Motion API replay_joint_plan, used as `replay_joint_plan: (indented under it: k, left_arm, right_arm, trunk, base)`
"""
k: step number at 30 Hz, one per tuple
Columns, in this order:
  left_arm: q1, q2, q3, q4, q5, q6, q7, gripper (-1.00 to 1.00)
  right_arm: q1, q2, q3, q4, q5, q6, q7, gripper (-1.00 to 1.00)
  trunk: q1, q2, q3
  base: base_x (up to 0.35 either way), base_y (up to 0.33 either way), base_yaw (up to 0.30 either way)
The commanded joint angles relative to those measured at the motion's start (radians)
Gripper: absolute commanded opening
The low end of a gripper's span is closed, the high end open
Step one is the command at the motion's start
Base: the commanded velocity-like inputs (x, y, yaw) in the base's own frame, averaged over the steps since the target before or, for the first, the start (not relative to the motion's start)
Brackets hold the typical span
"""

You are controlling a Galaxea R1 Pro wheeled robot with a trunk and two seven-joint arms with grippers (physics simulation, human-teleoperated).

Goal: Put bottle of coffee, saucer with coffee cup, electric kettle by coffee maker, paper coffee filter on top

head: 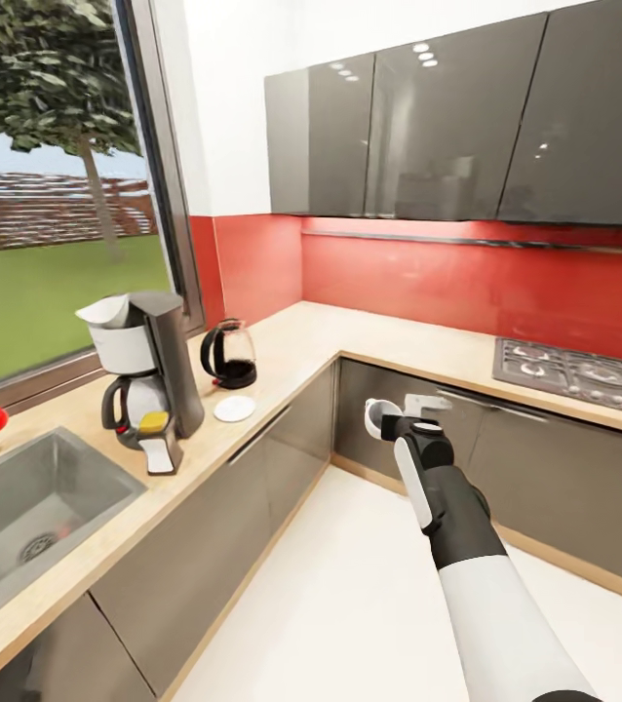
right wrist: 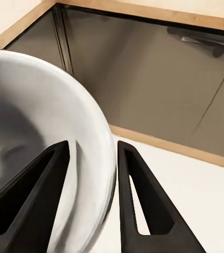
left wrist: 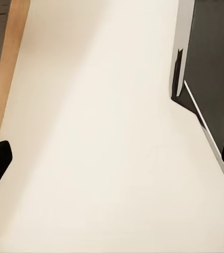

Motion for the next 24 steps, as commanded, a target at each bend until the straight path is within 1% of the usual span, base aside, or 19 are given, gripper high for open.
replay_joint_plan:
  k: [1, 9, 18, 24]
  left_arm:
    - [0.000, 0.000, -0.003, 0.001, 0.003, -0.004, 0.002, 1.00]
    - [0.000, 0.000, 0.001, 0.001, 0.003, -0.004, 0.003, 1.00]
    - [0.000, 0.000, -0.001, 0.000, 0.003, -0.008, 0.003, 1.00]
    - [0.000, 0.000, -0.001, -0.002, 0.003, -0.009, 0.003, 1.00]
  right_arm:
    - [-0.001, 0.000, 0.001, -0.001, -0.007, 0.003, -0.008, -1.00]
    - [-0.001, 0.000, 0.002, -0.001, -0.007, 0.005, -0.008, -1.00]
    - [-0.001, 0.000, 0.002, -0.001, -0.007, 0.005, -0.008, -1.00]
    - [-0.001, 0.000, 0.002, 0.001, -0.007, 0.005, -0.008, -1.00]
  trunk:
    - [0.001, -0.002, -0.002]
    - [0.001, -0.002, -0.002]
    - [0.001, -0.002, -0.002]
    - [0.001, -0.002, -0.002]
  base:
    - [0.296, -0.137, 0.260]
    - [0.294, -0.131, 0.273]
    - [0.326, -0.018, 0.277]
    - [0.055, 0.000, 0.277]
